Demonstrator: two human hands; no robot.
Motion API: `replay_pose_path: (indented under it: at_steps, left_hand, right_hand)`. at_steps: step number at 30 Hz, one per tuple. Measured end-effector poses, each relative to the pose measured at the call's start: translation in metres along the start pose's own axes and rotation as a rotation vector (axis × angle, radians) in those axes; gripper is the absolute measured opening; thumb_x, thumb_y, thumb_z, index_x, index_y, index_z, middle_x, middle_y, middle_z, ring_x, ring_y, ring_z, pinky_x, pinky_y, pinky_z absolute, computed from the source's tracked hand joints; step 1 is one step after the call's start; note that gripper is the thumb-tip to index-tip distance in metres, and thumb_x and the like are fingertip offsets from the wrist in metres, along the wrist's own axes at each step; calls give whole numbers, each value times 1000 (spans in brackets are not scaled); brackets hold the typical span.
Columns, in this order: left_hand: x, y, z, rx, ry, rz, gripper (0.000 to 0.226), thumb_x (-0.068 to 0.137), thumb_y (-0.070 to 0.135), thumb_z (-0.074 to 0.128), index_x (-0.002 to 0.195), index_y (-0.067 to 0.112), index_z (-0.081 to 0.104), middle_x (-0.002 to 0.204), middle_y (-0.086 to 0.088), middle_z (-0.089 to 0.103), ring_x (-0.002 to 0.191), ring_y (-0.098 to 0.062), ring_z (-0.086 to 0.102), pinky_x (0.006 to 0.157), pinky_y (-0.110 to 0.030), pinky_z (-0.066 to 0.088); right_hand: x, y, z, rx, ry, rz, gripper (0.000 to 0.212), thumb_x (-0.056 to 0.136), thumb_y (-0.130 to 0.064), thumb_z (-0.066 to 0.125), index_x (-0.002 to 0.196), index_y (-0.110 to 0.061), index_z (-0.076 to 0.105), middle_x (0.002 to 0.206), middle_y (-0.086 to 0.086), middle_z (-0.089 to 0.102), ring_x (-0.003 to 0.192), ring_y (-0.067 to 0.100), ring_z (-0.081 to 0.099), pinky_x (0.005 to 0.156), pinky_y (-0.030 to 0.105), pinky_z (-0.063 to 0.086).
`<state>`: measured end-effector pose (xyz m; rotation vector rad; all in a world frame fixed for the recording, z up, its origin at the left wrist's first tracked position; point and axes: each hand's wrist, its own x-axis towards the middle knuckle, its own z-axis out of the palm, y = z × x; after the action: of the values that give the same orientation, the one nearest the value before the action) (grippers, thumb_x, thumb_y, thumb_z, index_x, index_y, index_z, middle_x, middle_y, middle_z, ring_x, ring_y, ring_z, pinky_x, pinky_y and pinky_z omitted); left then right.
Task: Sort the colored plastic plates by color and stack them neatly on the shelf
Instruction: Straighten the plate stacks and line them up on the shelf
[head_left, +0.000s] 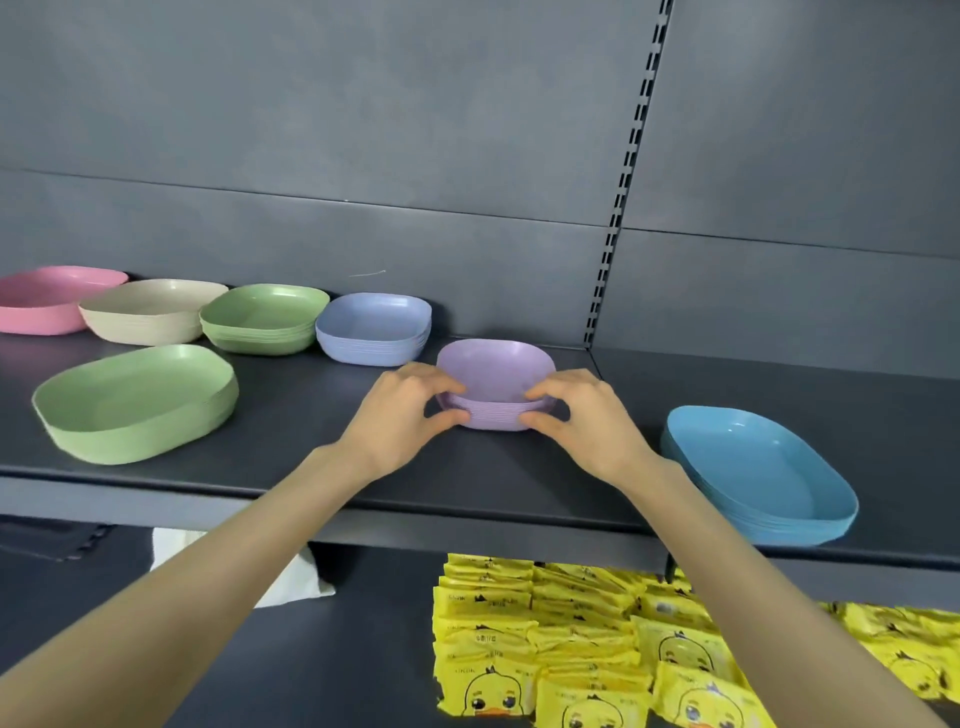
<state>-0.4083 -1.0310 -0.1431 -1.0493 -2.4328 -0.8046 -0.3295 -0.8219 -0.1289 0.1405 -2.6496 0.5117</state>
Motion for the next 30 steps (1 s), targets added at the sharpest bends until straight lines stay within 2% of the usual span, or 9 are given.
replay_pose_path:
  at_steps: [2,4,8,13,19,21,23,24,30]
  left_hand:
    - [5,-6,4,-13,17,12,23,79,26,74,96,11,71,91,-2,70,89,-23,60,80,-34,47]
    - [11,-10,7,-28,32,13,22,80,26,73,96,11,71,91,-1,69,89,-21,58,80,-34,47]
    - [26,-20,13,-45,42,4,21,82,24,71,98,10,70,93,-1,69,89,-20,60,79,-37,48]
    - [49,-34,19,-51,78,-6,21,82,19,71,99,6,70,92,-4,69,85,-21,59,80,-34,47]
    - [71,-54,24,51,110,70,17,82,19,71,91,5,71,85,-7,71,79,-30,59,73,-34,45]
    - [78,-59,24,124,92,95,17,84,19,69,88,3,70,85,-8,71,77,-33,57,80,-33,41]
    - [82,-66,26,165,78,109,15,86,19,66,89,5,69,89,-6,71,82,-30,60,101,-33,34]
    - [83,-68,27,171,87,112,14,86,19,65,90,5,69,90,-5,71,85,-28,61,105,-32,28]
    - [89,-76,30,175,108,104,14,86,20,65,89,6,68,88,-3,70,80,-24,58,108,-28,23]
  right_hand:
    - [4,2,1,6,12,-8,21,84,-26,69,101,-13,71,100,-1,68,100,18,53,83,30,44]
    - [10,5,2,3,11,-4,19,84,-27,69,96,-12,71,95,-1,68,97,18,54,82,34,46]
    - [28,10,10,-19,-7,50,21,88,-29,65,101,-14,69,103,-1,67,103,19,53,84,35,45]
    - [55,15,17,-25,-31,141,21,87,-33,64,100,-17,69,109,1,64,100,22,54,75,30,40]
    - [81,20,28,21,-42,190,22,86,-31,66,101,-16,70,115,3,65,105,24,57,88,39,47]
    - [88,21,32,27,-42,195,22,85,-31,67,101,-16,70,115,3,65,105,24,57,89,41,47]
    - [93,23,34,33,-46,204,21,86,-31,67,100,-16,70,115,4,65,105,23,56,90,41,47]
    - [95,25,35,37,-46,204,20,86,-30,66,100,-16,70,114,4,65,105,23,56,90,42,47]
    - [99,28,45,42,11,172,19,86,-27,67,100,-15,69,108,3,65,100,21,57,87,38,47]
